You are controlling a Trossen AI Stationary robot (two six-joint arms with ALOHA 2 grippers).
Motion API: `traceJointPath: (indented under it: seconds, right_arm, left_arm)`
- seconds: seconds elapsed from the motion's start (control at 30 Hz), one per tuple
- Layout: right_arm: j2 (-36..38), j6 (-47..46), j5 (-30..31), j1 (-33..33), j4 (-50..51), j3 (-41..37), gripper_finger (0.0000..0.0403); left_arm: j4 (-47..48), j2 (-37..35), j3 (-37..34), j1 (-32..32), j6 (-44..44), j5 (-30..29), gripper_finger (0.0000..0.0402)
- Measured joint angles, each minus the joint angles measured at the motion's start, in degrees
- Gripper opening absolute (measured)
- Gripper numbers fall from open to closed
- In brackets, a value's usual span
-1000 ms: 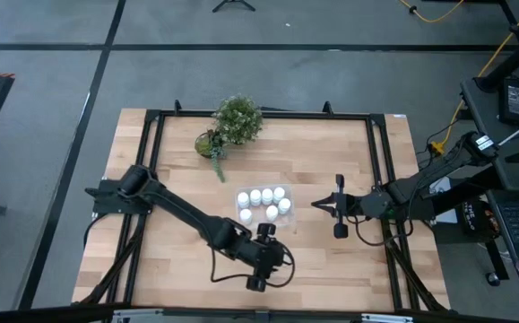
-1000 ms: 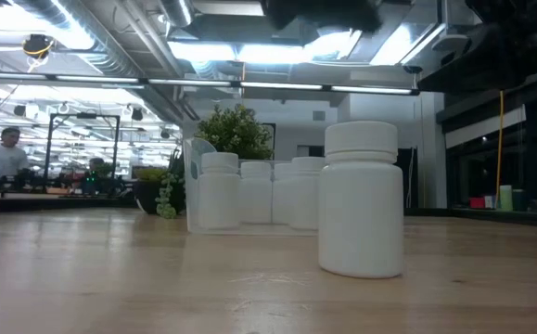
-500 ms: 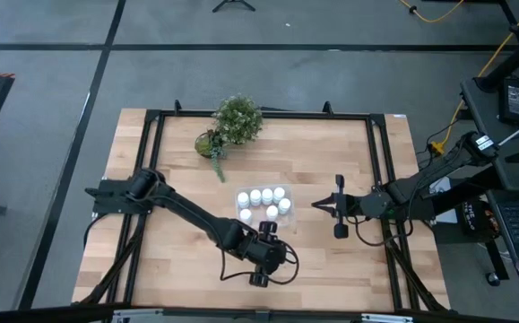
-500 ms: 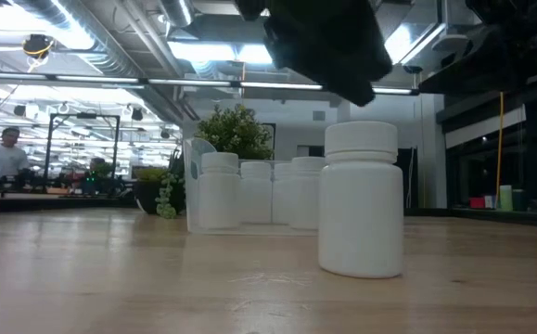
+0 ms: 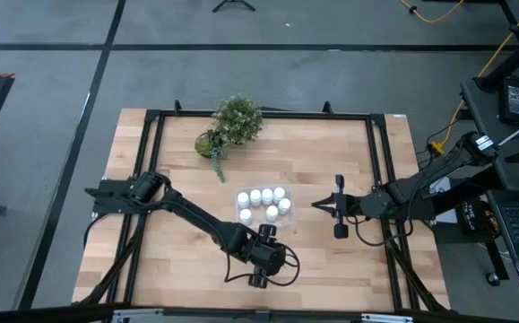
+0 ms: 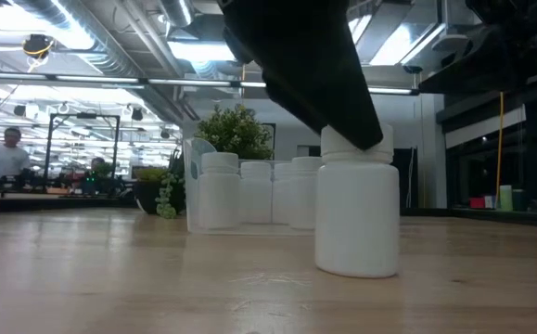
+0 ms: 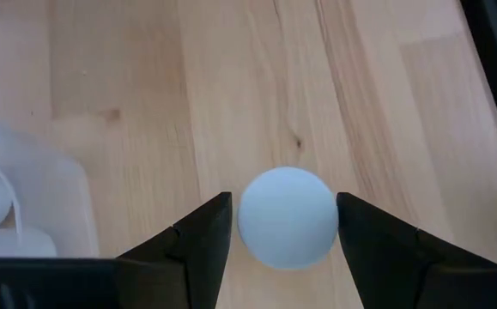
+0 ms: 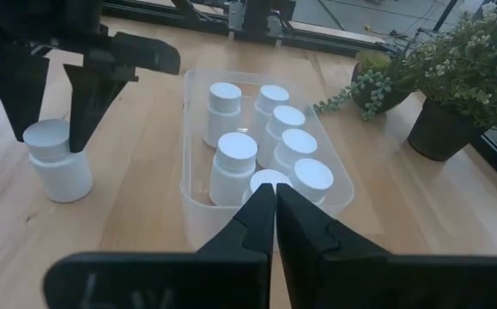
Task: Pick and place pill bottles into a basket
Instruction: Put the pill bottle into the bin
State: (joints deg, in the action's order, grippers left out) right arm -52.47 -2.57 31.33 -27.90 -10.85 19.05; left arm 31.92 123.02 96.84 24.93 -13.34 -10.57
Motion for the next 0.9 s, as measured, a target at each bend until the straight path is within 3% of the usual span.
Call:
traceJointPath:
  seconds: [0.33,0.57,0.9]
  right_arm:
    - [0.00,0.00,0.00,0.00,0.00,0.00,0.0019]
    - [0.00,0.00,0.00,0.00,0.00,0.00,0.0019]
    - [-0.02,0.00,-0.02,0.01,-0.02,0.00,0.0019]
  left_arm:
    - [0.27,0.35,0.00,0.02,0.78,0.15,0.0198]
    - [0.80,0.33,0.00,0.02,4.35,0.93,0.0152]
    - [6.08,-1.45,0.03,-0.02,8.70,2.48,0.0152]
